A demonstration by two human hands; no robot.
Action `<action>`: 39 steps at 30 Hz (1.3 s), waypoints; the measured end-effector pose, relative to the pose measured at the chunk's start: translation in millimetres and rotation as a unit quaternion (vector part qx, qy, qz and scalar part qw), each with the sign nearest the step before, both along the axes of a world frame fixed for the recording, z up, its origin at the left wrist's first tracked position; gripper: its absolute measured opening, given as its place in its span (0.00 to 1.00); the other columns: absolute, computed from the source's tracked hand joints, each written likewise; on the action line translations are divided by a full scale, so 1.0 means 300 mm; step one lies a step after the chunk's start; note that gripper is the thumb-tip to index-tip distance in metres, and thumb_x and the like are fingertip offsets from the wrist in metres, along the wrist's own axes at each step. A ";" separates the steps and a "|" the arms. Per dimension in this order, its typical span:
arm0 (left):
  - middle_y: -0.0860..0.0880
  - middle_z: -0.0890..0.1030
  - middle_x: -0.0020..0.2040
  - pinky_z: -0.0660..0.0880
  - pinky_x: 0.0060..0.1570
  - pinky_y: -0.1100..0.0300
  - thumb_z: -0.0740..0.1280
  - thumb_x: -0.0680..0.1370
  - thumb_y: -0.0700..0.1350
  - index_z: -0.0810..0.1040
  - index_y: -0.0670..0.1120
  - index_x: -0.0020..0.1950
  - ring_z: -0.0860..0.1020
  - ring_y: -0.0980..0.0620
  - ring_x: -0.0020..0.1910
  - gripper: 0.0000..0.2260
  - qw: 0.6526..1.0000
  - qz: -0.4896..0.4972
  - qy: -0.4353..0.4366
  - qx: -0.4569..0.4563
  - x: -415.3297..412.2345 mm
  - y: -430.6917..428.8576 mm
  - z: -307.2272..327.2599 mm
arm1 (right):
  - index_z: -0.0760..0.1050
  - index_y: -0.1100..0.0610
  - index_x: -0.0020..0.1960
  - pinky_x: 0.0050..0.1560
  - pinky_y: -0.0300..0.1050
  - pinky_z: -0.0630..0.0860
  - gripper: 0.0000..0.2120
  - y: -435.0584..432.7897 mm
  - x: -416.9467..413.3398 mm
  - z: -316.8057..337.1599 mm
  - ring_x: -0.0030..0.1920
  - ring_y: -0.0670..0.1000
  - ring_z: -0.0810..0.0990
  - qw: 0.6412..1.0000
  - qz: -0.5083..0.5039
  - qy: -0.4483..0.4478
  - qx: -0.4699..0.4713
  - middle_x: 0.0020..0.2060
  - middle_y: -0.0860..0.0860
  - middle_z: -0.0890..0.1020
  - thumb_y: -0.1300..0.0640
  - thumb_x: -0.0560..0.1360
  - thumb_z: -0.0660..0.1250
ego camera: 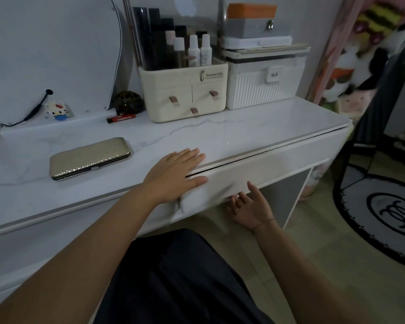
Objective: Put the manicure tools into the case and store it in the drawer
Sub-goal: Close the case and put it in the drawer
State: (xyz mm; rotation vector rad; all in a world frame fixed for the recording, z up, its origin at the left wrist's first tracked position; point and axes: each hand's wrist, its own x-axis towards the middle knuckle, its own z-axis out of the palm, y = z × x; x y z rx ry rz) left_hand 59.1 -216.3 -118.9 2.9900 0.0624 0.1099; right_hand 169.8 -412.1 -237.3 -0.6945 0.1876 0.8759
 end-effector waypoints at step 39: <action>0.46 0.82 0.30 0.78 0.36 0.50 0.55 0.77 0.65 0.83 0.43 0.37 0.79 0.48 0.28 0.29 0.945 -0.141 -0.083 -0.283 -0.120 -0.489 -0.018 | 0.70 0.54 0.29 0.38 0.47 0.69 0.29 -0.450 -0.185 0.305 0.30 0.49 0.70 0.452 -0.168 -0.664 -0.572 0.27 0.48 0.72 0.33 0.73 0.49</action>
